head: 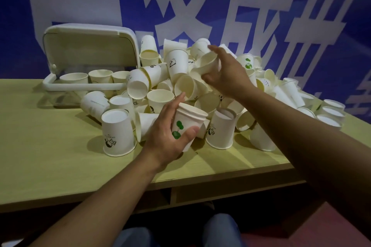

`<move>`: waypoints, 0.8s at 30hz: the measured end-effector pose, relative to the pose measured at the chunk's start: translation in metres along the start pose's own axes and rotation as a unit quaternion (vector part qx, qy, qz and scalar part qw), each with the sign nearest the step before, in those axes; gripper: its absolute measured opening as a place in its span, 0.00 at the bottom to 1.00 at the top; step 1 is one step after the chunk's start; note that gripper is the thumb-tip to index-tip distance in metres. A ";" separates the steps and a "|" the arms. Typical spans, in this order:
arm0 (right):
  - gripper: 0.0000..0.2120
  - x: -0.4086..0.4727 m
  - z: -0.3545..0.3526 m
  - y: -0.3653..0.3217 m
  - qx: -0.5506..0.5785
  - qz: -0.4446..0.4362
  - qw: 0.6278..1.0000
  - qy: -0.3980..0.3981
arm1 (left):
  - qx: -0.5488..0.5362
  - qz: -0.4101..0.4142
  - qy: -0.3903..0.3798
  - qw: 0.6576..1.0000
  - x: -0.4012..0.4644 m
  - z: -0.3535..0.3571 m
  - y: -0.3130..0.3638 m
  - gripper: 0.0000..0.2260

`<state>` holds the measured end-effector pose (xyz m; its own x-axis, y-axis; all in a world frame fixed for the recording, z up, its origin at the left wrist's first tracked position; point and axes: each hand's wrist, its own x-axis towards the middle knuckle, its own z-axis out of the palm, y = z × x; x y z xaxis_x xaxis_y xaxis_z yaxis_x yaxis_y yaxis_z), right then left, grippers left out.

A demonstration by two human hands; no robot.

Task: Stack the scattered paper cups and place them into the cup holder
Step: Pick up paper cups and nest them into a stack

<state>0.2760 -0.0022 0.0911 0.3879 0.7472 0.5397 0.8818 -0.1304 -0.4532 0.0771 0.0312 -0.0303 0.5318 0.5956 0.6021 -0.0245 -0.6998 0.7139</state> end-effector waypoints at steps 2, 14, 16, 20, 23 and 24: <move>0.38 -0.006 -0.007 -0.004 0.044 -0.011 0.998 0.038 | -0.011 0.007 -0.004 1.000 0.000 -0.001 -0.002 0.35; 0.29 -0.087 -0.005 -0.042 0.155 -0.051 0.977 -0.137 | -0.079 0.049 0.038 0.995 0.000 0.000 0.004 0.41; 0.26 -0.096 -0.002 -0.035 0.097 -0.072 0.978 -0.171 | -0.068 0.066 0.063 0.993 0.000 -0.001 0.002 0.39; 0.23 -0.107 -0.012 -0.020 -0.019 -0.084 0.988 -0.132 | -0.036 0.076 0.059 0.995 -0.003 -0.002 0.002 0.31; 0.23 -0.108 -0.021 -0.004 -0.086 -0.041 0.993 -0.072 | -0.046 0.072 0.036 0.996 -0.004 -0.002 0.002 0.28; 0.23 -0.109 -0.024 0.001 -0.112 -0.022 0.991 -0.074 | -0.049 0.070 0.031 0.996 -0.004 -0.002 0.002 0.27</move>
<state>0.2407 -0.0989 0.0490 0.3189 0.8404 0.4382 0.9407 -0.2242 -0.2547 0.0731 0.0280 -0.0310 0.4636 0.5198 0.7176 -0.1798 -0.7378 0.6506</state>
